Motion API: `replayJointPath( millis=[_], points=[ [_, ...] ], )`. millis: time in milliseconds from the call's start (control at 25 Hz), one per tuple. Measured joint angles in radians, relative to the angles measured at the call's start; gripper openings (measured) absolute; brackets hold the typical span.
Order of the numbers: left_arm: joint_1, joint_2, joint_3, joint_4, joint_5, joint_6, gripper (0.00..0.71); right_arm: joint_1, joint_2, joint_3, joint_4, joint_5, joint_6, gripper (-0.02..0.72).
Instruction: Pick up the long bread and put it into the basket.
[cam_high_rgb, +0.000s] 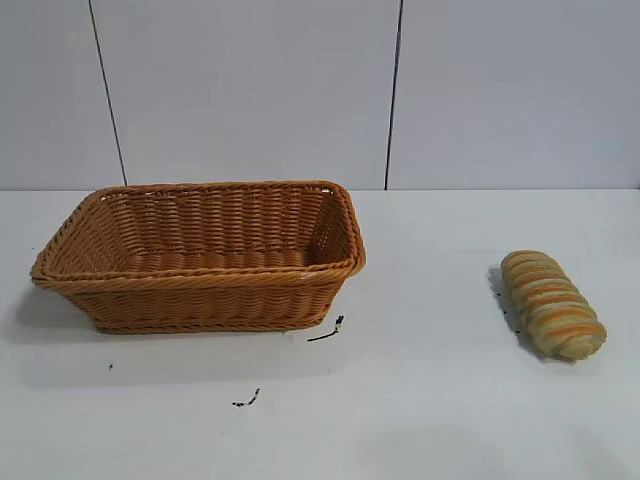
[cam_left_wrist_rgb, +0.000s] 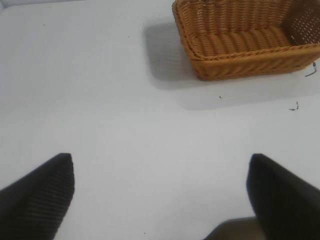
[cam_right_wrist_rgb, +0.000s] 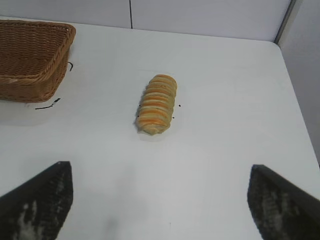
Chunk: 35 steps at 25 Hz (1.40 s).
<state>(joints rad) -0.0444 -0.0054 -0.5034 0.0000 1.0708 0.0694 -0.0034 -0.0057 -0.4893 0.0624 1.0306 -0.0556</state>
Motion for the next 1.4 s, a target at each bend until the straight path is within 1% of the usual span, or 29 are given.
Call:
replayJointPath(
  millis=[440,560,800,960,1080,1280,1400],
  points=[
    [0.0,0.0,0.0,0.0,0.0,0.0,0.696,0.0,0.0,0.0,0.003,0.0,0.0,0.655],
    [0.0,0.0,0.0,0.0,0.0,0.0,0.696,0.0,0.059,-0.014,0.003,0.001,0.0,0.663],
    [0.0,0.0,0.0,0.0,0.0,0.0,0.696,0.0,0.394,-0.124,0.003,-0.01,0.0,0.682],
    [0.0,0.0,0.0,0.0,0.0,0.0,0.696,0.0,0.674,-0.217,0.003,-0.058,0.0,0.682],
    [0.0,0.0,0.0,0.0,0.0,0.0,0.696,0.0,0.897,-0.304,0.003,-0.076,0.003,0.682],
    [0.0,0.0,0.0,0.0,0.0,0.0,0.696,0.0,1.232,-0.461,0.004,-0.083,0.008,0.682],
    [0.0,0.0,0.0,0.0,0.0,0.0,0.696,0.006,1.392,-0.559,0.014,-0.097,0.004,0.682]
  ],
)
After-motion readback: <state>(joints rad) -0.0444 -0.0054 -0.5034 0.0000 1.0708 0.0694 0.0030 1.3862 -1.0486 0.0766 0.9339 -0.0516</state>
